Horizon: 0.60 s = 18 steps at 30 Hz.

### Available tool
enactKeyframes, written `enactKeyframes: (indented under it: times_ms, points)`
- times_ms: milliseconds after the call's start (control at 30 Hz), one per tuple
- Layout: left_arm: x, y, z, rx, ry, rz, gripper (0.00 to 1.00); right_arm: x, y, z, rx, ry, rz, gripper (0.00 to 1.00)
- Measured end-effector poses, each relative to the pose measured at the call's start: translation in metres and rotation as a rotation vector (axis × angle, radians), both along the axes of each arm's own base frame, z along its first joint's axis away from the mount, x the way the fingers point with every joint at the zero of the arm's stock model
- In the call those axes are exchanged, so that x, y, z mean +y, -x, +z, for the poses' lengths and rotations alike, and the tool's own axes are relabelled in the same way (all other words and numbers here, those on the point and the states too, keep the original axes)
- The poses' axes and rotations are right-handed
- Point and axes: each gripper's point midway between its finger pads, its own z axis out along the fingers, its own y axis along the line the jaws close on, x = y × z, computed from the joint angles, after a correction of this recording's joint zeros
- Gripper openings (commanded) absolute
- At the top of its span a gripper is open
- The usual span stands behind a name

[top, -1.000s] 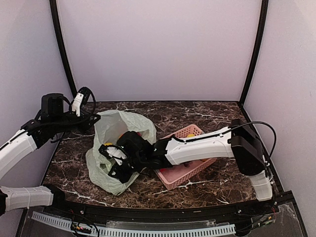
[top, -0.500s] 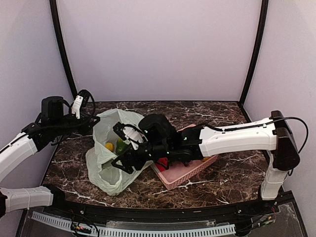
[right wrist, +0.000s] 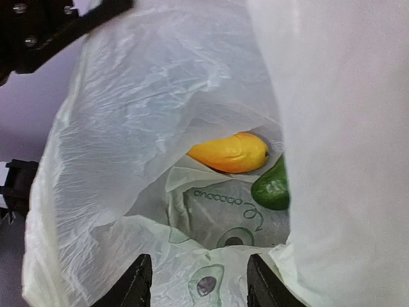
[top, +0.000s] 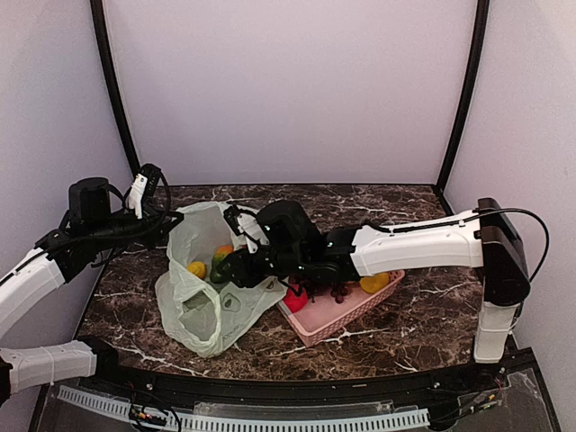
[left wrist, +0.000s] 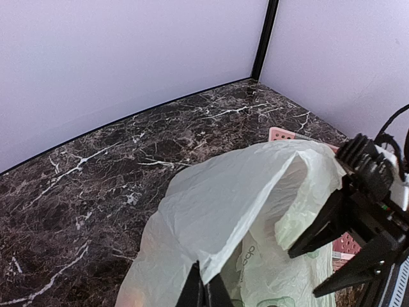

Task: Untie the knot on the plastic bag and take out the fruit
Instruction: Reach into the gripper in the takeout bag.

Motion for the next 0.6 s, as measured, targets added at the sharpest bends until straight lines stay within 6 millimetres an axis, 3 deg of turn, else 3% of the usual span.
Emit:
enactKeyframes:
  times_ms: [167,333,467,600]
  points:
    - [-0.007,0.004,0.005,-0.010,0.021,-0.049,0.01,0.011,-0.022,-0.031,-0.001,0.066,-0.065,0.44]
    - [-0.017,0.008,0.008,-0.002,0.059,-0.093,0.01,0.023,-0.031,-0.062,0.013,0.127,-0.072,0.46]
    - [-0.032,0.012,0.013,0.005,0.100,-0.144,0.01,0.033,-0.034,-0.068,0.030,0.122,-0.051,0.62]
    - [-0.048,0.016,0.014,0.017,0.129,-0.199,0.01,0.037,-0.041,-0.071,0.034,0.123,-0.074,0.70]
